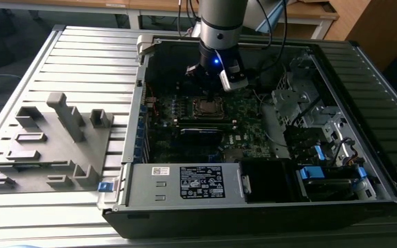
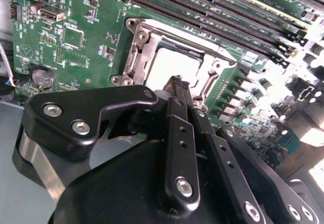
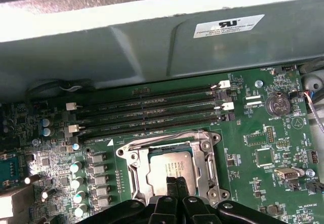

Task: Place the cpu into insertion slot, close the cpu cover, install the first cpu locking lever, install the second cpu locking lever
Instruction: 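Install the second cpu locking lever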

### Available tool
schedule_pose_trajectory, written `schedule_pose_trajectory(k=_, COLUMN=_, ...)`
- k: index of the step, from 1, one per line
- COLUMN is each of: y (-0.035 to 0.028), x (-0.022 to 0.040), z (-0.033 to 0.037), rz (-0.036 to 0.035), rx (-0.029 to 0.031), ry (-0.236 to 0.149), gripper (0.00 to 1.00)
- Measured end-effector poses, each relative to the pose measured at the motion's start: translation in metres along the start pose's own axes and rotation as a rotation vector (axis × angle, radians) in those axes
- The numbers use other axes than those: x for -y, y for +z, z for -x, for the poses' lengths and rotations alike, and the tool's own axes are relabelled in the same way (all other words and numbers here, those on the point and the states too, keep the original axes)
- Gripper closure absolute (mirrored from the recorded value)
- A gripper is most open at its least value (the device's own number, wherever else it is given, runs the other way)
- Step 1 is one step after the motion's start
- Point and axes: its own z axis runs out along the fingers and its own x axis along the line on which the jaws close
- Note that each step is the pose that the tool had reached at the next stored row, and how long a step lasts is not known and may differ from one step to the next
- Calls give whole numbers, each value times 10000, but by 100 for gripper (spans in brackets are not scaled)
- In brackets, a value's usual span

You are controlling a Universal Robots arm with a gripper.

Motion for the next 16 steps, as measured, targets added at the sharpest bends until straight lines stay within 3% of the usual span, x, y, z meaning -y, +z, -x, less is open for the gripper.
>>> schedule_pose_trajectory(k=16, y=-31, x=23, z=5, rz=1, rx=1, ry=0, gripper=89)
